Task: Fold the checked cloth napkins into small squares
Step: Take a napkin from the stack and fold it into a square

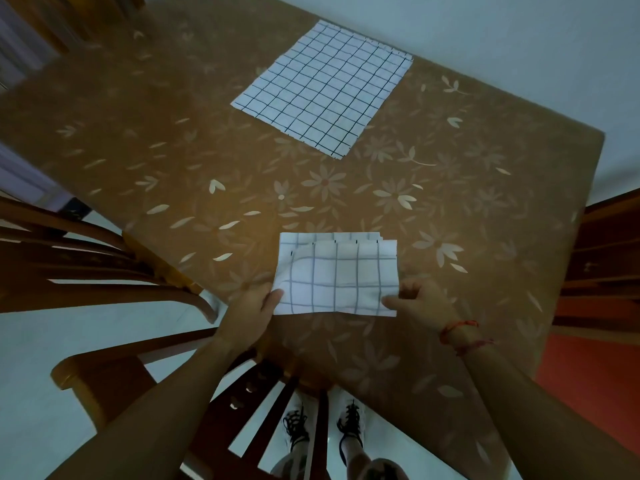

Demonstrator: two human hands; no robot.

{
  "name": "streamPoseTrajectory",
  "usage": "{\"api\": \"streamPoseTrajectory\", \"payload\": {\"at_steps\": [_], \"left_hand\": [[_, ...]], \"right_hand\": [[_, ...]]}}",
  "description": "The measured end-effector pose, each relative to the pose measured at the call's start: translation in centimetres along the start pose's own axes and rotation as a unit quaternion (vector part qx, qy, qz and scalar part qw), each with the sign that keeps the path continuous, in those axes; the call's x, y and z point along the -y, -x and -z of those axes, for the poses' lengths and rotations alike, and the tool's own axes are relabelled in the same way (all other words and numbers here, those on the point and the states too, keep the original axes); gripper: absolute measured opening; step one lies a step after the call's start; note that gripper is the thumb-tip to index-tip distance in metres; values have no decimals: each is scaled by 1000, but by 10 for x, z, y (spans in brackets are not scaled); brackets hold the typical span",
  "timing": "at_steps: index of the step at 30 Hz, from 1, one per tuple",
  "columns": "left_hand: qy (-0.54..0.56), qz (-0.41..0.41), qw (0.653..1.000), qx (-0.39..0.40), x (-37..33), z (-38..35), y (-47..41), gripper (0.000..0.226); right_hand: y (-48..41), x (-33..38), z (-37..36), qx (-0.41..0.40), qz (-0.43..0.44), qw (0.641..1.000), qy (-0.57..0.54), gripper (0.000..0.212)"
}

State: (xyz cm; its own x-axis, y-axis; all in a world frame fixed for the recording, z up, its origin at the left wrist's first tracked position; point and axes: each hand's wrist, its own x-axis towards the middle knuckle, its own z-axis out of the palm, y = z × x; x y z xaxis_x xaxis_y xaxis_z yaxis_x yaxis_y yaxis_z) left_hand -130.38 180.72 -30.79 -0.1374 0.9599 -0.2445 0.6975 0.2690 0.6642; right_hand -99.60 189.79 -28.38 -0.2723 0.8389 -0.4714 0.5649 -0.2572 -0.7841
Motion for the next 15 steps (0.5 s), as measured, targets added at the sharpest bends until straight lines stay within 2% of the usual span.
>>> {"api": "streamPoseTrajectory", "payload": {"at_steps": [5,10,15], "left_hand": [[28,46,998,-13,-3,0,-19,31],[43,68,997,-19,-1,0,-29,32],[47,87,995,-16,-1,-2,-34,36]], "right_hand": [[-22,-3,-4,13,-11,998,-53,25],[-32,-10,-5,37,-19,999,-34,37],[-34,-11,-5,29,-12,999,-43,29]]}}
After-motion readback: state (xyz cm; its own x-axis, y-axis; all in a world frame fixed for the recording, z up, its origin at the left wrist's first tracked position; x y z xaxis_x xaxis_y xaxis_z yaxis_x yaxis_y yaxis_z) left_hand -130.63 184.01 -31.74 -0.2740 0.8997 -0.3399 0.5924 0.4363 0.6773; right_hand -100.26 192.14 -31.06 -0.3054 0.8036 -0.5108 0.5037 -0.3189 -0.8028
